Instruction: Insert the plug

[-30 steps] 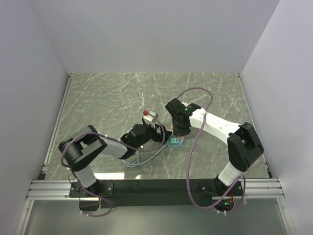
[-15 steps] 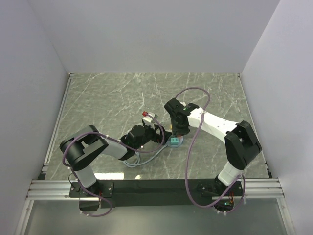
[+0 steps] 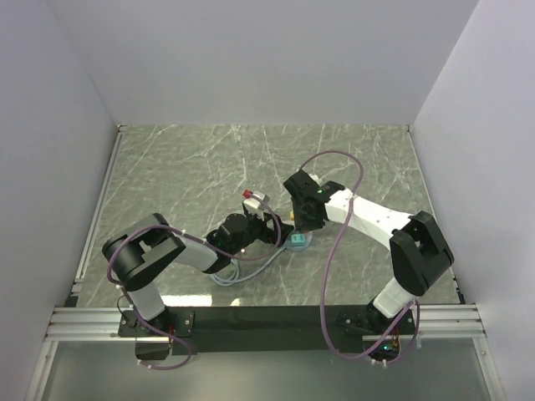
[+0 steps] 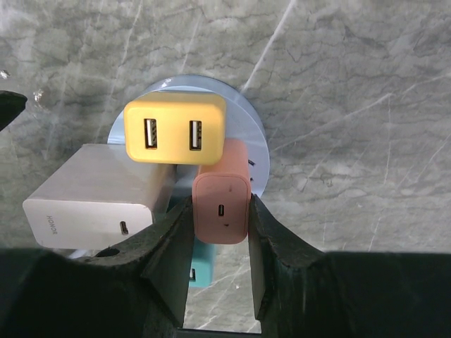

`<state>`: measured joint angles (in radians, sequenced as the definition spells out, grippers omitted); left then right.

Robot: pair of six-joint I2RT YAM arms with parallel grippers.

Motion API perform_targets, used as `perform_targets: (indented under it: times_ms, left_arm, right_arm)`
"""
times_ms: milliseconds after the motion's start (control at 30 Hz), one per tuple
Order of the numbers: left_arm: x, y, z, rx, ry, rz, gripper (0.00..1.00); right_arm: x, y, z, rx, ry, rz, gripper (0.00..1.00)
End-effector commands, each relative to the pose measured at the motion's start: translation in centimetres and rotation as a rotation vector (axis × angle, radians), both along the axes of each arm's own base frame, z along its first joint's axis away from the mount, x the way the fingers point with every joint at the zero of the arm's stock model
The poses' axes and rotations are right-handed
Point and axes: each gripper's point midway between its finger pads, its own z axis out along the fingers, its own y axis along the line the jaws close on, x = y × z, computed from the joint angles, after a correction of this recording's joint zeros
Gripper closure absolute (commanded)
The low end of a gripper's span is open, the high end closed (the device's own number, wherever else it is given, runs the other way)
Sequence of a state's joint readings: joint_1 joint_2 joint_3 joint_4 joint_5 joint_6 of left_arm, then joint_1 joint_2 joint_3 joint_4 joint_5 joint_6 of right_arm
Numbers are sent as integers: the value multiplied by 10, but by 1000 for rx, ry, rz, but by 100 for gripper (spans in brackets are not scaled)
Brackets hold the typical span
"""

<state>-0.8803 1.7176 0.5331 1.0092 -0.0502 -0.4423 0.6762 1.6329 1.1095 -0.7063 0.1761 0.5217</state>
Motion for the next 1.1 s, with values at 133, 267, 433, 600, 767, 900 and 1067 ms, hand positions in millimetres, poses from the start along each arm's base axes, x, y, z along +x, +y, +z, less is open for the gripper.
perform_targets:
  times_ms: [133,267,433,600,767,900,1067]
  left_arm:
    - [-7,10,-38,123,66,0,5]
    - [-2,14,-38,128,66,24,5]
    - [4,20,-30,123,48,51,5]
    - [5,17,-18,102,25,43,3]
    - [7,13,-3,69,7,41,1]
    - [7,12,7,55,-7,36,1]
    - [5,17,22,44,-16,42,1]
  right_arm:
    - [13,15,-12,35,-32,41,98]
    - [26,17,6,49,-116,44,93]
    - [34,20,25,88,-193,45,76]
    - [39,19,42,120,-269,46,55]
    - [42,19,55,161,-336,42,27]
    - [48,17,63,179,-388,22,21]
    - [53,3,68,151,-430,-20,21]
